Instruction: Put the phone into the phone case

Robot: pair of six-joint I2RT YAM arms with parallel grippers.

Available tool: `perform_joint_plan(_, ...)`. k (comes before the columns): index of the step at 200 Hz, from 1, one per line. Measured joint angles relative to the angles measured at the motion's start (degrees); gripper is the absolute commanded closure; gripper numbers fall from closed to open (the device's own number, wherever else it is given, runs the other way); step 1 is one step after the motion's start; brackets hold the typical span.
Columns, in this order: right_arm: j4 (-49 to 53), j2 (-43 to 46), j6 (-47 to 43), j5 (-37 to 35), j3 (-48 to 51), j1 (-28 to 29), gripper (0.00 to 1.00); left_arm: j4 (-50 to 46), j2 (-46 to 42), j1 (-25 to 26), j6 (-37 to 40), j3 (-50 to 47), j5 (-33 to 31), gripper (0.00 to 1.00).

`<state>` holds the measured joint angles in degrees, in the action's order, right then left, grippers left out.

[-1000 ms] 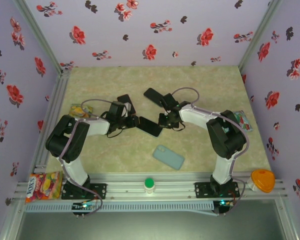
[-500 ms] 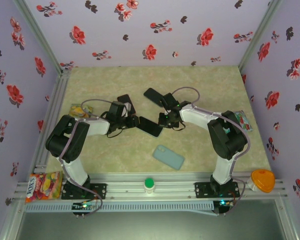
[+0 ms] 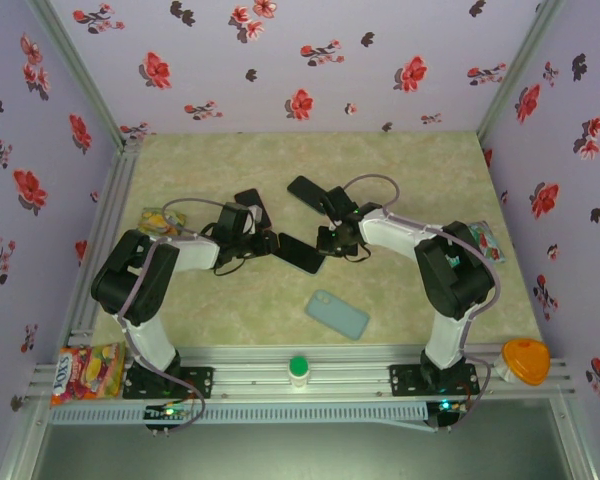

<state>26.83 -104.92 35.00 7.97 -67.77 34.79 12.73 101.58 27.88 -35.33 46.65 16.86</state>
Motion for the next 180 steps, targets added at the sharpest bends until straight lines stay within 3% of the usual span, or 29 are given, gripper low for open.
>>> perform_joint_plan(180, 2.38, -2.56, -0.15, -3.23, -2.34, 2.01, 1.0, 0.09, 0.0, 0.0, -0.02, -0.31, -0.39, 0.62)
